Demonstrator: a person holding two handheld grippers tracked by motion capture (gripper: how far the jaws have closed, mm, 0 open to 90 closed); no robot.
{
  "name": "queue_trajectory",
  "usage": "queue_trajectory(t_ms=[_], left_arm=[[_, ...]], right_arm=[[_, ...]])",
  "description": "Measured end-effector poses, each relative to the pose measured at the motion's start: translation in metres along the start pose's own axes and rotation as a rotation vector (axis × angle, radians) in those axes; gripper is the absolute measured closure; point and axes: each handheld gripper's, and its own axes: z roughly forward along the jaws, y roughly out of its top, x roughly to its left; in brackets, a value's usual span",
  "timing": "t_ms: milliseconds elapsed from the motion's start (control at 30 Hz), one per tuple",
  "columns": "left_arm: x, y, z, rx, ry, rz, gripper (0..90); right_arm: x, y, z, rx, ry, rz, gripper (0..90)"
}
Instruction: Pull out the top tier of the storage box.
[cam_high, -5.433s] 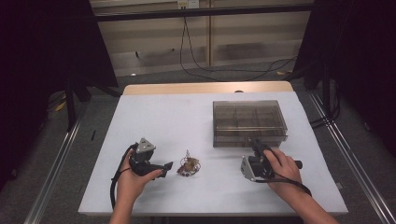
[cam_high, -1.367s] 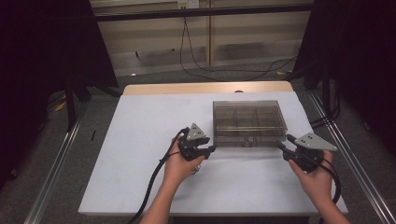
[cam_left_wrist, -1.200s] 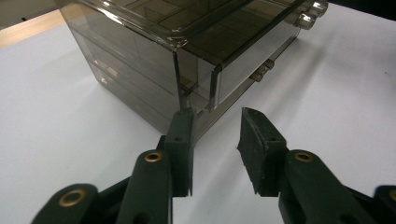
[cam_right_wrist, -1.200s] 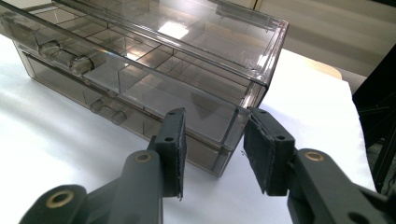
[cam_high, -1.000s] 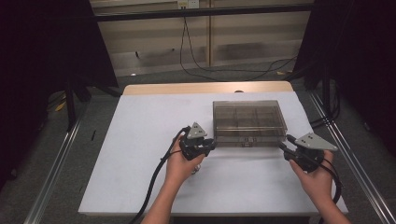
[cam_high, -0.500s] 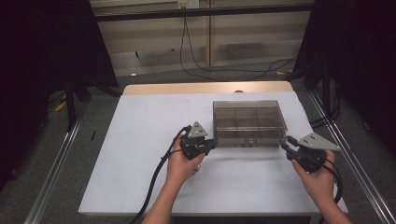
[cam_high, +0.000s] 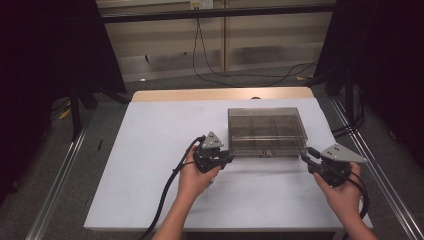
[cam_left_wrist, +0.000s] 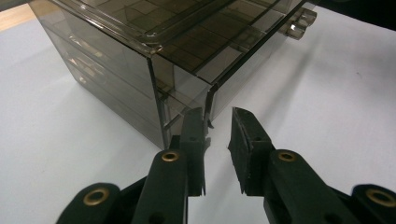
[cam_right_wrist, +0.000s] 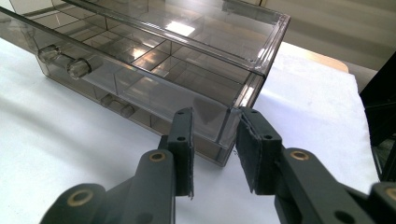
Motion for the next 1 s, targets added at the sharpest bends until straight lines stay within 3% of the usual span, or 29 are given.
queue_trajectory(t_ms=[1000], left_arm=[[-0.0067,0.0005,-0.0022,0.008,-0.015,0.000,75.5]], right_arm=[[0.0021,-0.0050,-0.0093,0.004,0.018,0.010,67.0]])
